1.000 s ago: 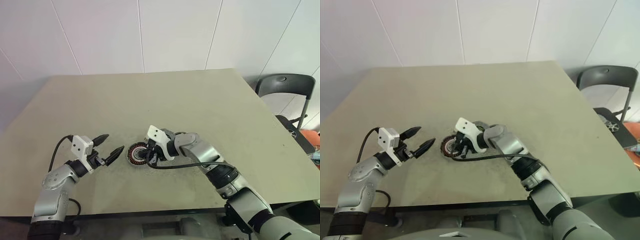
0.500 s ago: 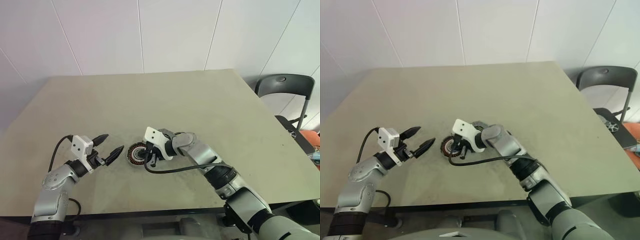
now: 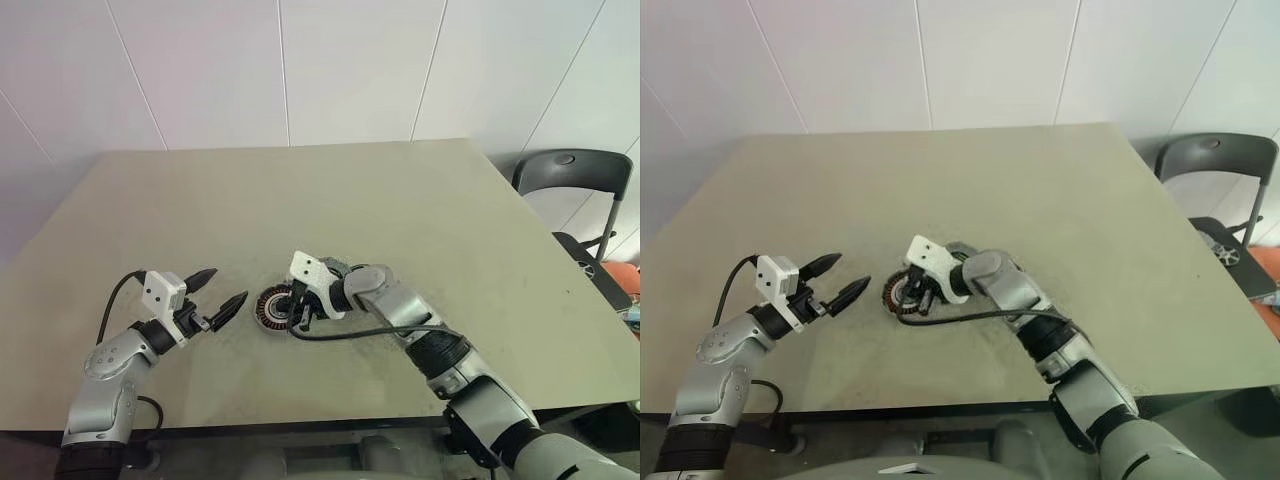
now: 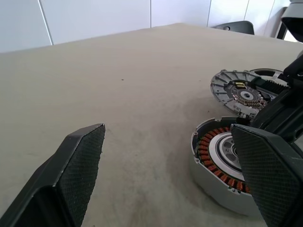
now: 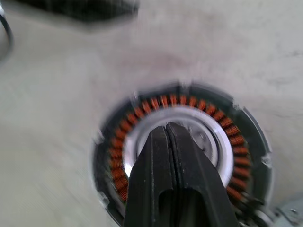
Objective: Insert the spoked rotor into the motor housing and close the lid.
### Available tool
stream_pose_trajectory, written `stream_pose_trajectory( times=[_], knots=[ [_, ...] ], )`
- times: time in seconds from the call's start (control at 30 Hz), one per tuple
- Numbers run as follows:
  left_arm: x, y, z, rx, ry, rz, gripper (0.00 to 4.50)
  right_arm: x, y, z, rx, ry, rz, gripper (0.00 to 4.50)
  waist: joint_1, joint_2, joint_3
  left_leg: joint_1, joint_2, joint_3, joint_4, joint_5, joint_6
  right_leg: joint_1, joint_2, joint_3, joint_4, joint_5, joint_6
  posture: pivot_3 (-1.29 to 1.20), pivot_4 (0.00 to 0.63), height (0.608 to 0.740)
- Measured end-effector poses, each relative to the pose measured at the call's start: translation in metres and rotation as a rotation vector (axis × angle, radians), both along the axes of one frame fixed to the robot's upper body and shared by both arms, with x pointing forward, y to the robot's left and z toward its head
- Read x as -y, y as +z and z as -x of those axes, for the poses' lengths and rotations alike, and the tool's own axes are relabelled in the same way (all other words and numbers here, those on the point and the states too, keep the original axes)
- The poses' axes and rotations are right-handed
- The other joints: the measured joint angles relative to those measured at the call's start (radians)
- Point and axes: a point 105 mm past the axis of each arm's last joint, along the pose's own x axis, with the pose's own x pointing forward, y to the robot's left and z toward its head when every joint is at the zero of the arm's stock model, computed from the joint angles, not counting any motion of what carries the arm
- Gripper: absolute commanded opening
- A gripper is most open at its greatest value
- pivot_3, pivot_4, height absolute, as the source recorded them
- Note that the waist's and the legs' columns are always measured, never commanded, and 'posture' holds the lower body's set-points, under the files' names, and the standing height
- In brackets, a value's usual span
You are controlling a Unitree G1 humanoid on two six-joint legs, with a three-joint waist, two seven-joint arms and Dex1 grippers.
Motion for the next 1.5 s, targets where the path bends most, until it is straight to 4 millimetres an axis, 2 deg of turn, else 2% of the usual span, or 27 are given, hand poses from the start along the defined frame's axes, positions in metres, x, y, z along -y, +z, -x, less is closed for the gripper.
stream_pose_trajectory(
  times=[0.13,0.23,0.3,0.4,0.5,0.6,0.73,0.83,0.93,1.0,1.13,1.3,1.4,1.5],
  knots=[
    [0.000,-0.001,0.001,-0.005,-0.003,0.001,4.50,0.014,0.031,-0.011,-0.064,-0.043,-0.158,0.03,0.001,0.000,0.000,0.000,0.000,0.000,0.000,0.000,0.000,0.000,0.000,0.000,0.000,0.000,0.000,0.00,0.000,0.740],
    [0.001,-0.002,0.002,-0.013,-0.014,0.002,4.50,0.026,0.049,-0.015,-0.068,-0.053,-0.215,0.03,0.001,0.000,0.000,0.000,0.000,0.000,0.000,0.000,0.000,0.000,0.000,0.000,0.000,0.000,0.000,0.00,0.000,0.740],
    [0.003,-0.001,0.004,-0.012,-0.031,0.008,4.50,0.042,0.054,-0.023,-0.079,-0.107,-0.224,0.03,0.002,0.000,0.000,0.000,0.000,0.000,0.000,0.000,0.000,0.000,0.000,0.000,0.000,0.000,0.000,0.00,0.000,0.740],
    [0.003,-0.004,0.009,-0.031,-0.048,0.009,4.50,0.079,0.056,-0.036,-0.090,-0.242,-0.200,0.03,0.003,0.000,0.000,-0.001,0.000,0.001,0.000,0.000,0.000,0.000,0.000,0.000,-0.001,0.000,0.000,0.00,0.000,0.740],
    [0.001,-0.009,0.013,-0.049,-0.049,0.007,4.50,0.119,0.047,-0.039,-0.140,-0.388,-0.167,0.56,0.004,0.000,0.000,-0.001,0.000,0.001,-0.001,0.000,0.001,0.000,0.000,0.000,-0.001,0.000,0.000,0.00,0.000,0.740],
    [0.002,-0.010,0.014,-0.053,-0.051,0.007,4.50,0.148,0.044,-0.037,-0.193,-0.485,-0.158,1.49,0.004,0.001,0.001,-0.001,0.000,0.002,0.000,0.000,0.001,0.000,0.000,0.001,-0.001,0.000,0.000,0.00,0.000,0.740],
    [0.003,-0.011,0.014,-0.054,-0.055,0.010,4.50,0.192,0.060,-0.038,-0.202,-0.623,-0.173,2.90,0.004,0.001,0.001,0.000,0.000,0.002,0.000,0.000,0.001,0.002,0.000,0.001,-0.002,0.000,0.000,0.00,0.000,0.740],
    [0.005,-0.009,0.011,-0.048,-0.066,0.009,4.50,0.215,0.052,-0.040,-0.270,-0.743,-0.170,3.91,0.002,0.001,0.001,0.000,0.000,0.003,0.001,0.000,0.001,0.002,0.001,0.001,-0.002,0.000,0.000,0.00,0.000,0.740],
    [0.006,-0.006,0.008,-0.038,-0.071,0.007,4.50,0.222,0.035,-0.035,-0.385,-0.797,-0.149,3.91,0.002,0.001,0.001,0.000,0.000,0.003,0.001,0.000,0.001,0.002,0.001,0.002,-0.002,0.000,0.000,0.00,0.000,0.740],
    [0.006,-0.006,0.006,-0.035,-0.072,0.006,4.50,0.217,0.026,-0.028,-0.450,-0.786,-0.147,3.91,0.002,0.001,0.001,0.000,0.000,0.003,0.000,-0.001,0.001,0.002,0.001,0.001,-0.002,0.000,0.000,0.00,0.000,0.740],
    [0.005,-0.006,0.004,-0.037,-0.072,-0.002,4.50,0.198,-0.004,-0.014,-0.594,-0.768,-0.155,3.91,0.003,0.001,0.001,0.000,0.000,0.003,0.001,-0.001,0.002,0.002,0.001,0.002,-0.002,0.000,0.000,0.00,0.000,0.740],
    [0.004,-0.008,0.004,-0.040,-0.064,-0.002,4.50,0.193,-0.008,-0.013,-0.614,-0.776,-0.176,3.91,0.000,0.000,0.000,0.001,0.000,0.004,0.001,-0.001,0.002,0.003,0.001,0.002,-0.002,0.000,0.000,0.00,0.000,0.740],
    [0.004,-0.007,0.003,-0.033,-0.061,-0.004,4.50,0.188,-0.011,-0.014,-0.627,-0.780,-0.191,3.33,-0.003,0.000,0.000,0.001,0.001,0.004,0.001,-0.001,0.002,0.003,0.002,0.002,-0.002,0.000,0.000,0.00,0.000,0.740],
    [0.003,-0.007,0.003,-0.032,-0.057,-0.004,4.50,0.183,-0.017,-0.015,-0.654,-0.787,-0.213,2.31,-0.003,0.000,0.000,0.001,0.001,0.004,0.001,-0.001,0.002,0.003,0.002,0.002,-0.001,0.000,0.000,0.00,0.000,0.740]
  ],
)
